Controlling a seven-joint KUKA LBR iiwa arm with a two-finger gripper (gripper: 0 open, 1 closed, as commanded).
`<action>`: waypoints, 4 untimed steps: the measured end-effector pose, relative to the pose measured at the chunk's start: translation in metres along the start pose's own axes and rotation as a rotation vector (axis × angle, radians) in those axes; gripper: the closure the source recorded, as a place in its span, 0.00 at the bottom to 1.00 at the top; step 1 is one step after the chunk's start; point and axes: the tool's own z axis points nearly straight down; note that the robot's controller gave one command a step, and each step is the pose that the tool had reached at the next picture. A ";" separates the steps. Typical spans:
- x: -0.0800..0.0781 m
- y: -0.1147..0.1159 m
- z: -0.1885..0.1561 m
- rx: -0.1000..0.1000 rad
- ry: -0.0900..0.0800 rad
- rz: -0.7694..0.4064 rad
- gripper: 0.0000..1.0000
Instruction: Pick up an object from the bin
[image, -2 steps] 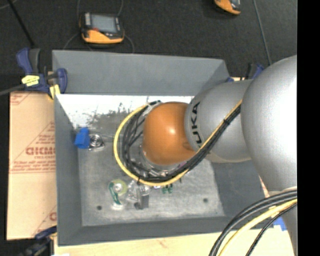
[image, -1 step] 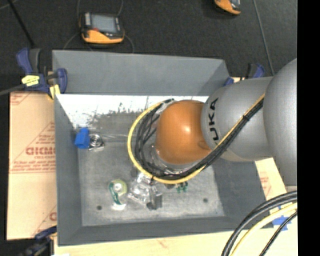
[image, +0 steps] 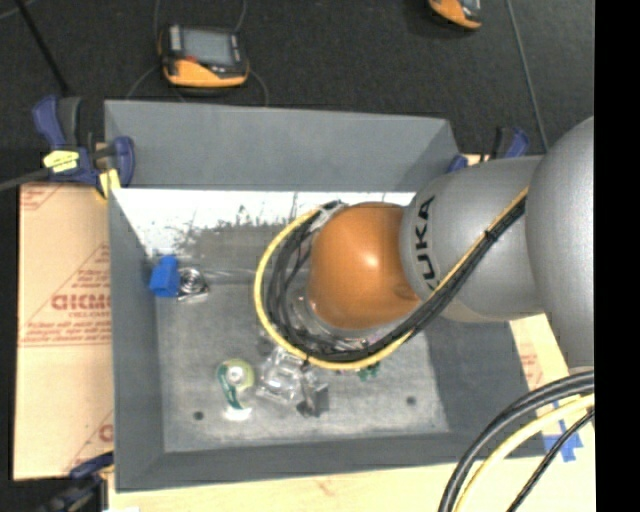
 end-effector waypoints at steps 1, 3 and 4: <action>-0.002 -0.005 0.002 0.003 -0.003 -0.135 0.00; -0.003 -0.006 -0.024 -0.003 0.010 -0.129 1.00; -0.003 -0.007 -0.030 -0.003 0.011 -0.124 1.00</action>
Offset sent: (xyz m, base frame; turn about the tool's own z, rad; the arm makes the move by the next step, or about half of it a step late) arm 0.0108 -0.0212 -0.0403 -0.3904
